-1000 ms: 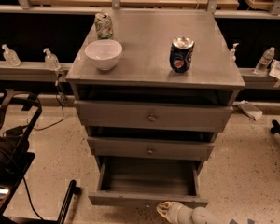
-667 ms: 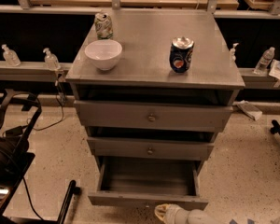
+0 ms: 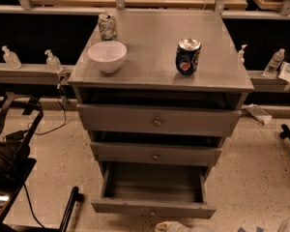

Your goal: Close bottom drawer

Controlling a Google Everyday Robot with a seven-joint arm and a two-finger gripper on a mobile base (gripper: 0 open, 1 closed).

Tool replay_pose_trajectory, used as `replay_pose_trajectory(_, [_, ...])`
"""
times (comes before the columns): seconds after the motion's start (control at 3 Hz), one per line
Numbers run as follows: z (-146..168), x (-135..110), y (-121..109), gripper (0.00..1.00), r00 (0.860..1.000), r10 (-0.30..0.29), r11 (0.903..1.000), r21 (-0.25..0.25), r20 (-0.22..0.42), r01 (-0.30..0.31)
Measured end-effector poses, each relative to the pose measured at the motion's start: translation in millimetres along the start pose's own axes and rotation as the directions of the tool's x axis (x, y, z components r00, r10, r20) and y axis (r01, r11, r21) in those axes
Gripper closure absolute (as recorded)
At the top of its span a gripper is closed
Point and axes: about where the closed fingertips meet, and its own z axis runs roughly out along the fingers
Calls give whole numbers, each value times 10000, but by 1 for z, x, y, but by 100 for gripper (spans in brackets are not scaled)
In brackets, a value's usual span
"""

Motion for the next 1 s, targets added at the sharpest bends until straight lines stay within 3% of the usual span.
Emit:
replay_pose_trajectory(0.33, [-7, 8, -11, 100, 9996, -132, 9999, 104, 263, 129])
replay_pose_trajectory(1.0, [-10, 39, -64, 100, 9973, -416, 9990, 182, 598, 405])
